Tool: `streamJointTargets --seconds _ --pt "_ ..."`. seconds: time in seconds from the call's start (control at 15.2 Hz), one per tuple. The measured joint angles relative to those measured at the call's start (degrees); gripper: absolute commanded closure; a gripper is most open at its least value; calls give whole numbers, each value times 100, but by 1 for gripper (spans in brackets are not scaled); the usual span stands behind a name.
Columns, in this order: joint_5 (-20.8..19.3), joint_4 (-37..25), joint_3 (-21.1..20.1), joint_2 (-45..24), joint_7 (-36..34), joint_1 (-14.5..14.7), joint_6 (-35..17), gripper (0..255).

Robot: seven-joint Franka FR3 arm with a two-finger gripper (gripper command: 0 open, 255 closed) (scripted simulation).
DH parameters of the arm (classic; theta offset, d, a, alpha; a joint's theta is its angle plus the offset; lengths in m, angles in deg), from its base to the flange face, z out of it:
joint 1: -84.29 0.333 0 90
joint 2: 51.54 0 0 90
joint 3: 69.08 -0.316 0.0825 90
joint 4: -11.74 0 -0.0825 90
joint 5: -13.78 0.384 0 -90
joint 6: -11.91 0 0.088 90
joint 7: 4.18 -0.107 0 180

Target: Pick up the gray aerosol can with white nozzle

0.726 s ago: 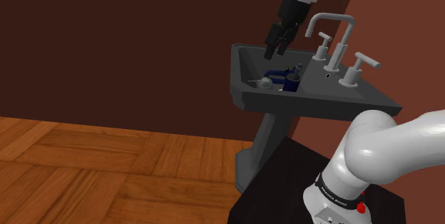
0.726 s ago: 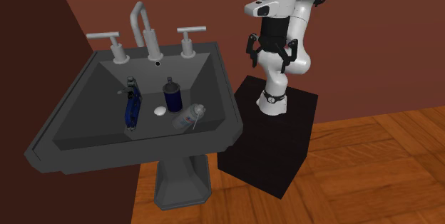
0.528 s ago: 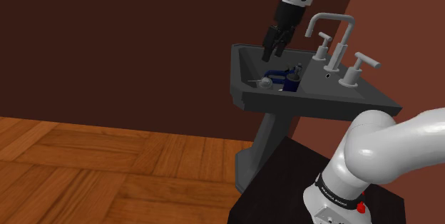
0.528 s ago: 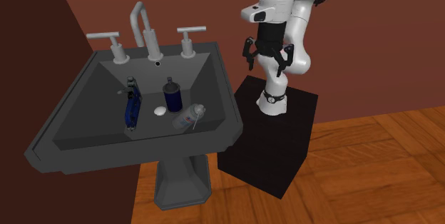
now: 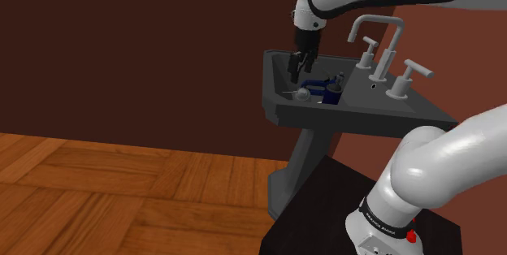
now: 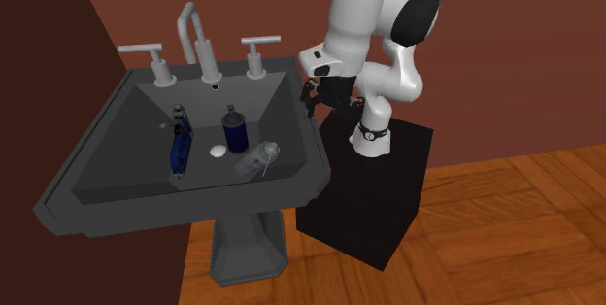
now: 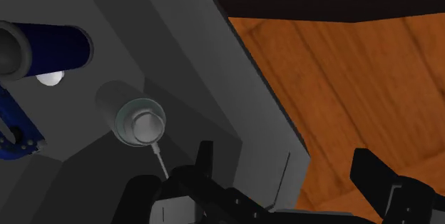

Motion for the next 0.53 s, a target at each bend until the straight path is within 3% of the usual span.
streamJointTargets --seconds 0.53 --pt "-1184 -518 60 -1562 159 -352 -400 0"
